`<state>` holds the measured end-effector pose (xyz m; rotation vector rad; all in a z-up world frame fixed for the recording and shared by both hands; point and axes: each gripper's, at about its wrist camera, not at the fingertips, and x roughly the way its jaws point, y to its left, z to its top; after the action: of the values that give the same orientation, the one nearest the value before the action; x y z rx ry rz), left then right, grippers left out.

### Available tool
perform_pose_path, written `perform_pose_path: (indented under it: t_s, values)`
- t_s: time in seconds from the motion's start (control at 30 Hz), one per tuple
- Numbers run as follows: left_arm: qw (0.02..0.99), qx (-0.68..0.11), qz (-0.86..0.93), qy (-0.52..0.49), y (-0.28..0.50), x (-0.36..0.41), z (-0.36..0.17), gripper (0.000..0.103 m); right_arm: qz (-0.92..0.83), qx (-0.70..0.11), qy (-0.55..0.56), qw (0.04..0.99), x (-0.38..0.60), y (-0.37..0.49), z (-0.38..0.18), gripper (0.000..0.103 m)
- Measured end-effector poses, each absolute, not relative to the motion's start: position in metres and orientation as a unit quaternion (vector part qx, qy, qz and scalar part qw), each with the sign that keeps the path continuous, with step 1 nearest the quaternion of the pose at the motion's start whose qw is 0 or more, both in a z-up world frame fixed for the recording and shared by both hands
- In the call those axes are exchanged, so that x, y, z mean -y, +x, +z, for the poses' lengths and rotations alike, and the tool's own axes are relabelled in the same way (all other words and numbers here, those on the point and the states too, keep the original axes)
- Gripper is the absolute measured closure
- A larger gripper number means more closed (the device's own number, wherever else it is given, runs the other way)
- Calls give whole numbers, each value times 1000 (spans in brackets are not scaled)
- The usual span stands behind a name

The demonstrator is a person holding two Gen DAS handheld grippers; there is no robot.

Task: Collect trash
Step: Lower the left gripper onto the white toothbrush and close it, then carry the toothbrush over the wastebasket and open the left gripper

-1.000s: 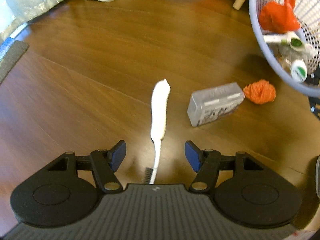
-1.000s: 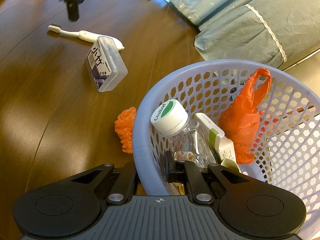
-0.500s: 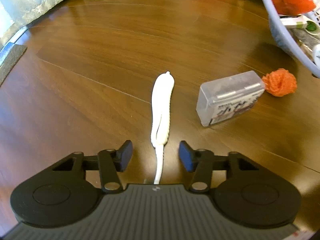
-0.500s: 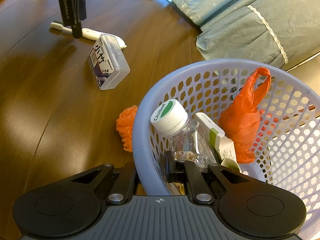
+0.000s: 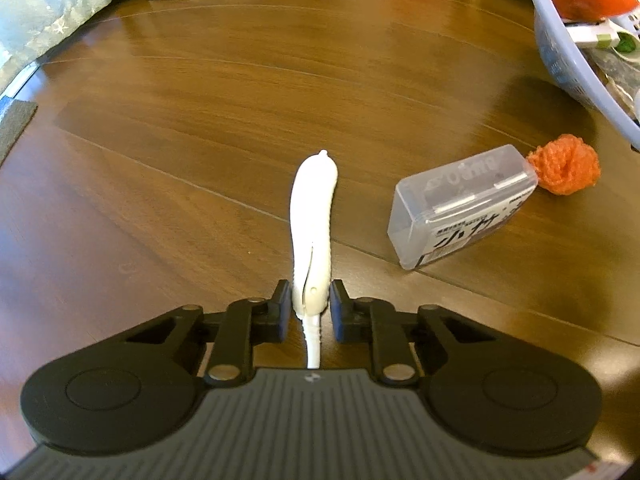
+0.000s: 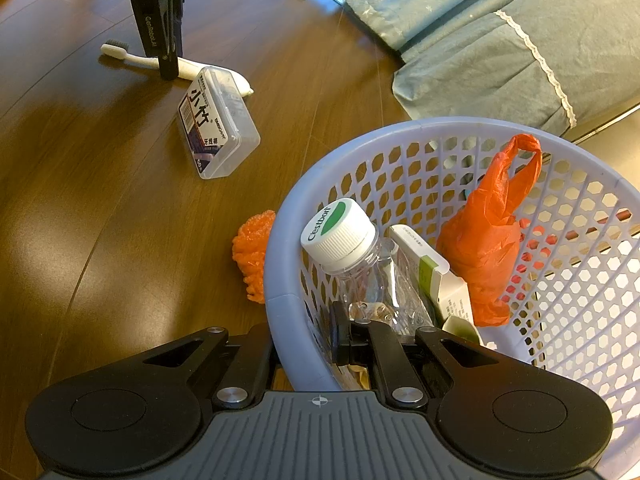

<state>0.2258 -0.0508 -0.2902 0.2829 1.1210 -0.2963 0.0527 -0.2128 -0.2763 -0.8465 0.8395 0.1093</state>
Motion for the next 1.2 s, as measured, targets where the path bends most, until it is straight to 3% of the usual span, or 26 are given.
perform_pose_path:
  t_s: [0.67,1.2]
  values:
    - [815,-521,-202,154,208,31,-203,87,48,-395,-391,830,212,54,-276,98]
    - [811,-471,-314,148,210,102,-135,87,47,-394,-389,831,210,53,-276,98]
